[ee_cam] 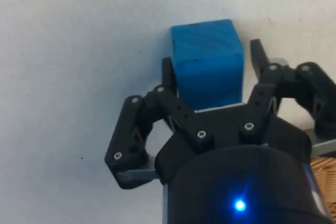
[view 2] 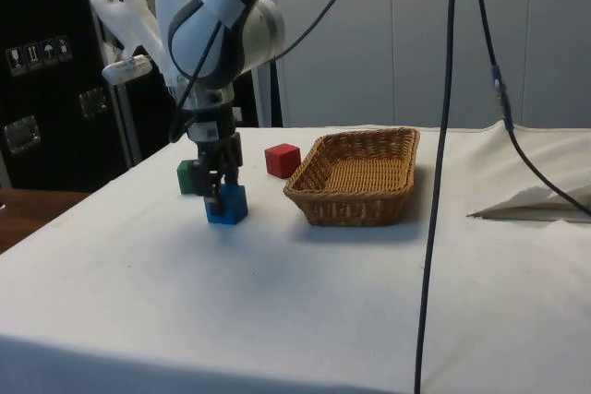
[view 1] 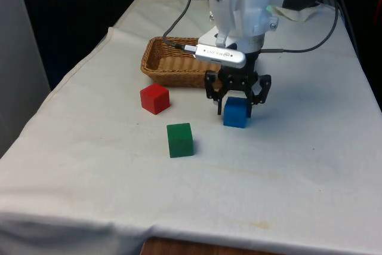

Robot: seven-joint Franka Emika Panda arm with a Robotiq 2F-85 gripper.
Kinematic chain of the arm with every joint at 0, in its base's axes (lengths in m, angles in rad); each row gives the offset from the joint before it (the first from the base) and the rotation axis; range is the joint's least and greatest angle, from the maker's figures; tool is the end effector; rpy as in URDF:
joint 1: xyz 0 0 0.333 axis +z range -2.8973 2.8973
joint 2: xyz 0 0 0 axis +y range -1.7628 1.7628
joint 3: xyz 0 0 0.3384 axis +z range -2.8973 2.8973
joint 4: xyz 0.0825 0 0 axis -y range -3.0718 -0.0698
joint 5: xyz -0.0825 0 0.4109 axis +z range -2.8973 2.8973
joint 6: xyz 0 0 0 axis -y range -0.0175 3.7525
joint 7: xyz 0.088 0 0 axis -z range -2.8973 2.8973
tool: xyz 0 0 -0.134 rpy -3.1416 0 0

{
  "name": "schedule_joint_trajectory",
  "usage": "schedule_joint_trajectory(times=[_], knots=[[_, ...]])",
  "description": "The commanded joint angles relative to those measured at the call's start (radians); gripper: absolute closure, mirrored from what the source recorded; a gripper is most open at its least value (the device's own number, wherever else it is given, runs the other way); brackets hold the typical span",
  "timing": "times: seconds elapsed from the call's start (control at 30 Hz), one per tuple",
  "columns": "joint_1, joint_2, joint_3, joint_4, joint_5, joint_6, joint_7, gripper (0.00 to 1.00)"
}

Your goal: Pick up exactly two blocks and place them into the basket.

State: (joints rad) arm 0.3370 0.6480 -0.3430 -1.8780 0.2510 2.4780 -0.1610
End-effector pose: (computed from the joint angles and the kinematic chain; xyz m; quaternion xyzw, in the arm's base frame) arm 0.6630 0.0048 0.1494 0.9996 0.0103 -0.0007 0.0255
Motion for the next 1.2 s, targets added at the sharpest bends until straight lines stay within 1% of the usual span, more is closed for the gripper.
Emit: schedule_joint_trajectory(times=[0.0,0.03,0.07,0.13,0.17,0.2,0.33,0.37,0.4,0.43,0.47,0.5,0.53,0.6,0.8,0.83,0.87,0.93,0.97,1.03,1.07,1.13,1.17], knots=[[-0.002,-0.002,0.002,-0.001,0.003,0.002,-0.003,0.65],[-0.002,-0.002,0.002,-0.001,0.003,0.002,-0.002,0.92],[-0.002,-0.002,0.002,-0.001,0.003,0.003,-0.002,1.0],[-0.002,-0.002,0.002,-0.001,0.002,0.002,-0.002,1.0],[0.0,-0.001,0.0,0.0,0.0,-0.001,0.0,1.0],[-0.002,-0.002,0.002,-0.001,0.002,0.002,-0.002,1.0],[-0.002,-0.002,0.002,-0.001,0.002,0.002,-0.002,0.99],[-0.001,-0.002,0.002,-0.001,0.002,0.002,-0.002,0.99],[0.004,-0.022,-0.005,-0.012,-0.004,-0.007,0.0,0.99],[0.006,-0.031,-0.007,-0.016,-0.006,-0.01,0.001,0.99],[0.006,-0.031,-0.007,-0.016,-0.006,-0.01,0.001,0.99],[0.0,-0.018,-0.002,-0.006,-0.002,-0.009,0.0,0.99],[0.009,-0.049,-0.011,-0.027,-0.012,-0.018,0.003,0.99],[0.011,-0.069,-0.013,-0.041,-0.017,-0.024,0.005,0.99],[0.011,-0.146,-0.012,-0.096,-0.041,-0.037,0.011,0.99],[0.003,-0.135,-0.004,-0.088,-0.03,-0.031,0.002,0.99],[0.011,-0.156,-0.012,-0.102,-0.045,-0.039,0.013,0.99],[0.011,-0.178,-0.012,-0.117,-0.053,-0.045,0.015,0.99],[0.012,-0.2,-0.013,-0.13,-0.059,-0.051,0.017,0.99],[0.012,-0.212,-0.013,-0.138,-0.061,-0.054,0.017,0.99],[0.013,-0.238,-0.014,-0.156,-0.069,-0.061,0.018,0.99],[0.013,-0.264,-0.014,-0.175,-0.078,-0.067,0.02,0.99],[0.004,-0.249,-0.004,-0.162,-0.063,-0.066,0.008,0.99]])
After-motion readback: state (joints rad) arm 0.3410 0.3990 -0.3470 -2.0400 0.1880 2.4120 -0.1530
